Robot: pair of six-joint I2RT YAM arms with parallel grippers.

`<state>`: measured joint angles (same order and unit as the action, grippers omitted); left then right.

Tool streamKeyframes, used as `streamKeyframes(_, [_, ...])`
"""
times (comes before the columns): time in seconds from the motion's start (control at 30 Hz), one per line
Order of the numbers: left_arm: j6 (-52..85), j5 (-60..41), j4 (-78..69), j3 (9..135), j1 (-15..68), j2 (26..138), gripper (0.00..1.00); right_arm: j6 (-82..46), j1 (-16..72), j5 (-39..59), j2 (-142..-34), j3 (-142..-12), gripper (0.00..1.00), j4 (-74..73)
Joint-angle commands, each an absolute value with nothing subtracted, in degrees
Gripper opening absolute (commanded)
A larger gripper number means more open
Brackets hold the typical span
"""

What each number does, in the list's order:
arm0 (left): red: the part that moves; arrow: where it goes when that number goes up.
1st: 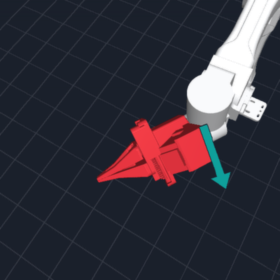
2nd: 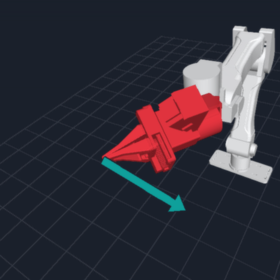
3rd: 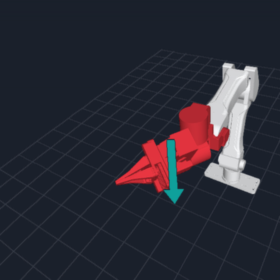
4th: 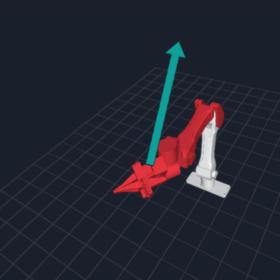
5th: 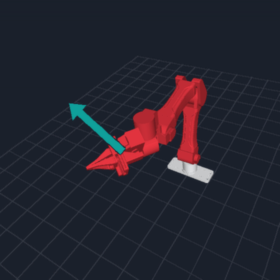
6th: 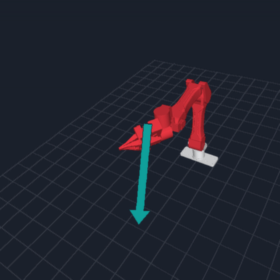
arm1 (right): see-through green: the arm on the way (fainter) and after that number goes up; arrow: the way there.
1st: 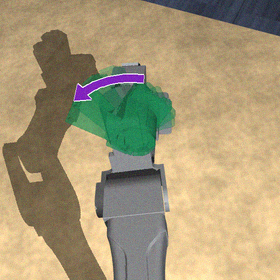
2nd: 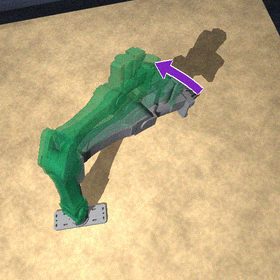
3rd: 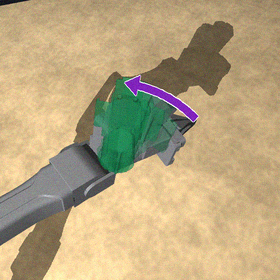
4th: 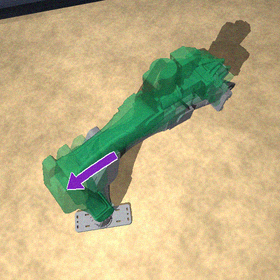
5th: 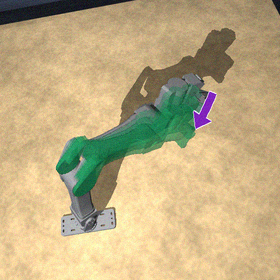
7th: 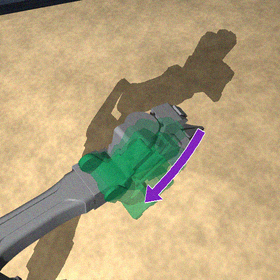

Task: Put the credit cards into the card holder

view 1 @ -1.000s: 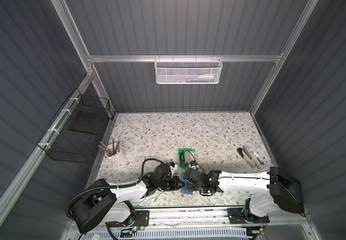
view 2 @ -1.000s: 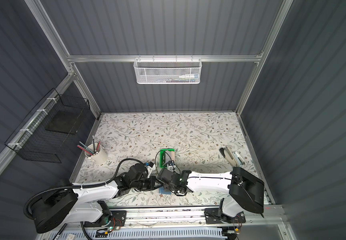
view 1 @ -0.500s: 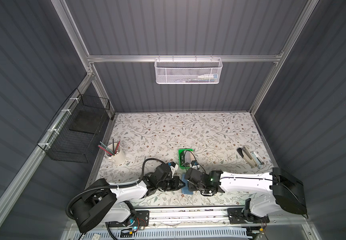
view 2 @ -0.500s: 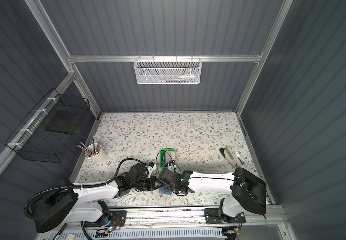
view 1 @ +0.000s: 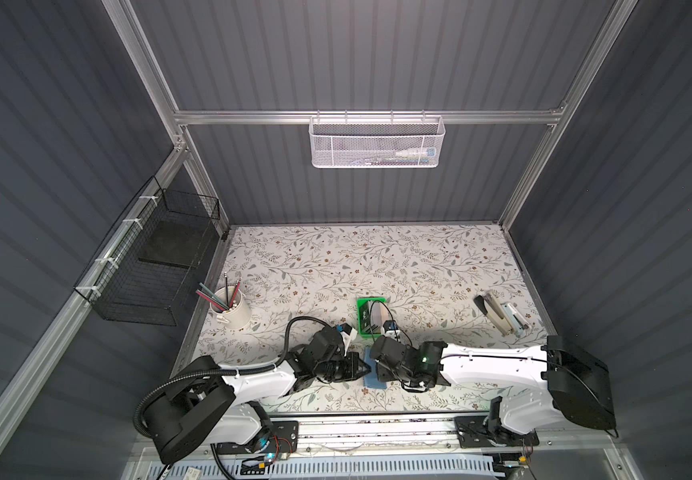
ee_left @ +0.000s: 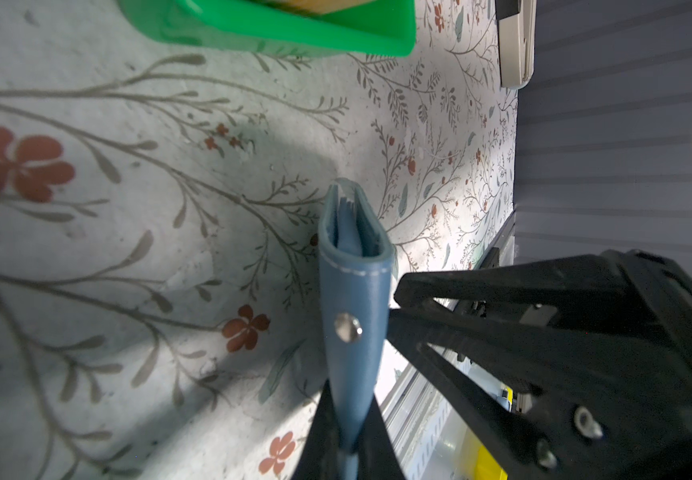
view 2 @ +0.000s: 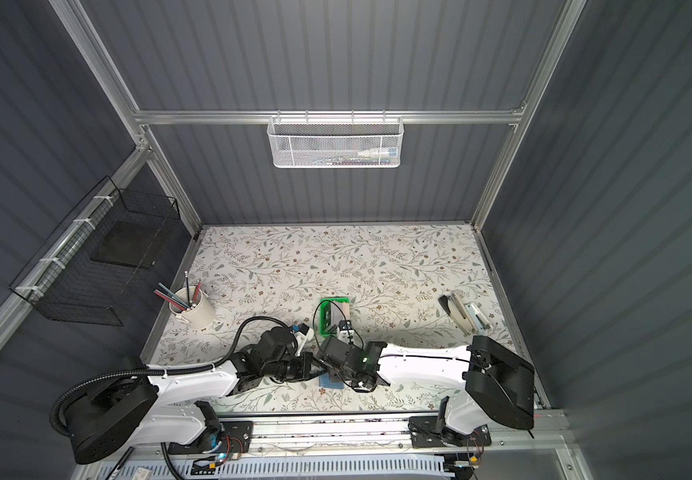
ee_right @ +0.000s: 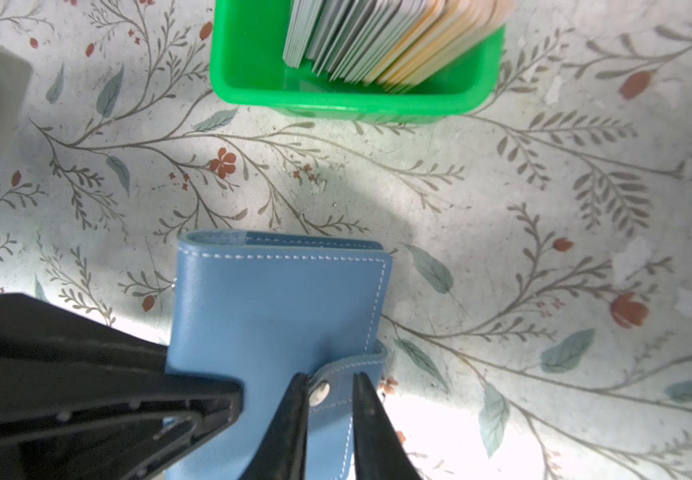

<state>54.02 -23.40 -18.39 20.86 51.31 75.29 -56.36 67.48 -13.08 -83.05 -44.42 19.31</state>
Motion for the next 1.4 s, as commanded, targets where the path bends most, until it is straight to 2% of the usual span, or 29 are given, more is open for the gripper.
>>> streamKeyframes(0.0, [52.94,-22.58,-18.15,22.27,51.58,75.50,0.02,-54.94,67.35,-12.45,-81.83,-43.24,0.22,17.43])
streamKeyframes(0.27, [52.82,-22.48,-17.75,22.63,51.67,75.67,0.02,-52.26,67.69,-9.47,-83.12,-44.01,0.24,14.53])
streamKeyframes(0.67, [52.05,-21.30,-16.10,23.64,52.05,74.29,0.02,-55.85,68.58,-12.34,-88.71,-47.25,0.25,21.94])
streamKeyframes(1.13, [52.03,-20.02,-14.77,23.41,52.59,72.86,0.02,-58.62,68.58,-17.42,-89.43,-51.06,0.21,33.34])
streamKeyframes(1.37, [51.77,-19.84,-14.41,23.72,52.74,73.04,0.02,-58.54,68.62,-17.43,-89.76,-51.24,0.18,33.45])
